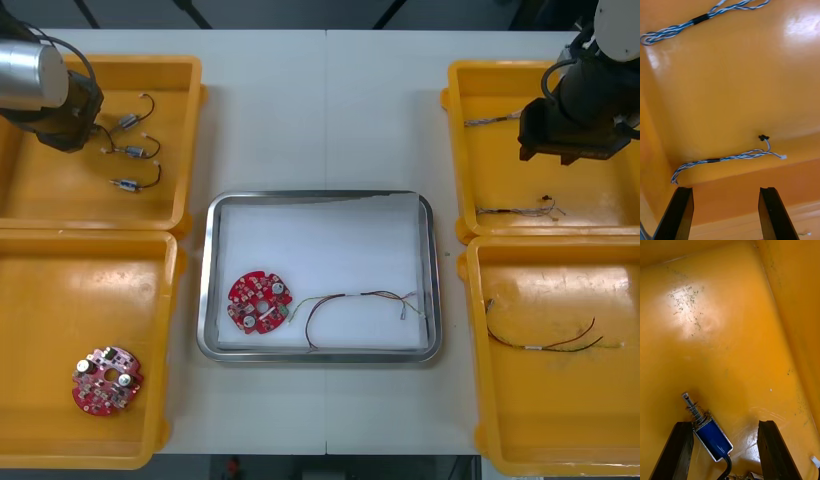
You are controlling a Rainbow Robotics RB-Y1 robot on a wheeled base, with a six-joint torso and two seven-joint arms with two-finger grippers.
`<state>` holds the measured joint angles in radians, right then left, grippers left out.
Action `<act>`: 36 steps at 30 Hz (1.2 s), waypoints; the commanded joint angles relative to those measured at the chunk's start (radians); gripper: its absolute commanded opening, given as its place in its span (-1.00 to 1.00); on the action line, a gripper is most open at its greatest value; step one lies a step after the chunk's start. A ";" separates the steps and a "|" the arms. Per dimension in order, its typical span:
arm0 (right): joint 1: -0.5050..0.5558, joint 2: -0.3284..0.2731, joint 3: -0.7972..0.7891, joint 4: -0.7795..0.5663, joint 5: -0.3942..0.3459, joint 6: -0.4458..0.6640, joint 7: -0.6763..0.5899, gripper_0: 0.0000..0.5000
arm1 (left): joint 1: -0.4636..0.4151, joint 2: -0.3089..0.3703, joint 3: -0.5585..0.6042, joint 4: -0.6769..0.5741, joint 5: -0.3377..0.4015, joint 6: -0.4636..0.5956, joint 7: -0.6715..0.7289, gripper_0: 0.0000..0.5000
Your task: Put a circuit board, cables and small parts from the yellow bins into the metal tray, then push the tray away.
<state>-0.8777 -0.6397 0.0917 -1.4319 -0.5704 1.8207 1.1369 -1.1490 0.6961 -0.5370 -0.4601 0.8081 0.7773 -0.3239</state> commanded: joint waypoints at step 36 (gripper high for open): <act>0.166 -0.164 0.143 0.117 -0.296 -0.426 0.916 1.00 | -0.017 -0.004 -0.192 -0.011 0.098 0.074 -0.073 -1.00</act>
<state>-0.7161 -0.7614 0.2177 -1.3267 -0.8536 1.4174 2.0341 -1.1891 0.6891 -0.7219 -0.4125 0.8862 0.7782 -0.3259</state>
